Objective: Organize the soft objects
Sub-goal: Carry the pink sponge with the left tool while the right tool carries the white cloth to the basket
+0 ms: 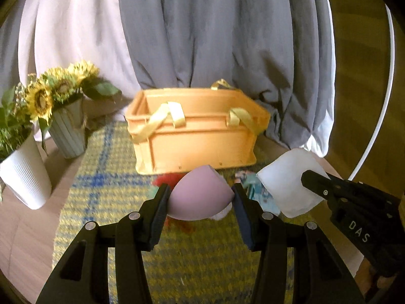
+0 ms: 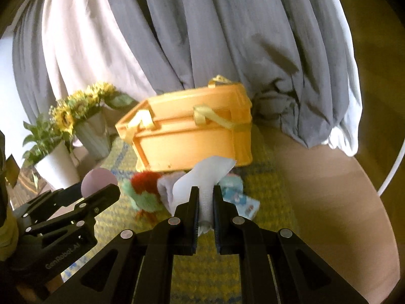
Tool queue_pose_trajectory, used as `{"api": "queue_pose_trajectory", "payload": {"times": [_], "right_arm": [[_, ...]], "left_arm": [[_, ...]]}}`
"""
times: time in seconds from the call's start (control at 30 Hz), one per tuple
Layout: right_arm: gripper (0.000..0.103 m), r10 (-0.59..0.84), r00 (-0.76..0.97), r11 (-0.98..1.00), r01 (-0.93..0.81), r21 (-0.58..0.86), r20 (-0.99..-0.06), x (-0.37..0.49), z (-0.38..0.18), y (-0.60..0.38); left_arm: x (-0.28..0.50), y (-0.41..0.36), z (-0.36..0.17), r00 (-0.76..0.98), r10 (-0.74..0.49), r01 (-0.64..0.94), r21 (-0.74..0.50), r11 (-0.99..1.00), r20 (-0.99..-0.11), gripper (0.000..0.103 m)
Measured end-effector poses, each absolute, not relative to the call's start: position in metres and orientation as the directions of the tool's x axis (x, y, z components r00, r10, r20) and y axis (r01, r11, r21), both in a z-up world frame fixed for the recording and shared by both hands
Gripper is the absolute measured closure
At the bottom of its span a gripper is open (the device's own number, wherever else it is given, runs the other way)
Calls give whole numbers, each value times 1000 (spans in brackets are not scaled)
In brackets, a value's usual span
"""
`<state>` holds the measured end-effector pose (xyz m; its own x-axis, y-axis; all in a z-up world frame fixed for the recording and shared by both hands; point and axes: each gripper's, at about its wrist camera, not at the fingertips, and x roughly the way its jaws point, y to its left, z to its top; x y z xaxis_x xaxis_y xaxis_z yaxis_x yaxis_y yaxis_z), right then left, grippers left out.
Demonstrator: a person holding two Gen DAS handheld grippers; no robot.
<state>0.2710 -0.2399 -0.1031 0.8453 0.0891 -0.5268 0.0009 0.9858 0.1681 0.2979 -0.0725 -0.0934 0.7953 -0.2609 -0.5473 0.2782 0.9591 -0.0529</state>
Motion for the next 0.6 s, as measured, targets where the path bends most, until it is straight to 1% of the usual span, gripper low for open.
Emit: {"api": "queue_pose_trajectory", "payload": {"times": [0.6], "right_arm": [[92,86,925,985,-24,169,-371,285,-47,-228]], "left_arm": [[310,-58,-35,889,-240,257,-9,966,-390,54]]}}
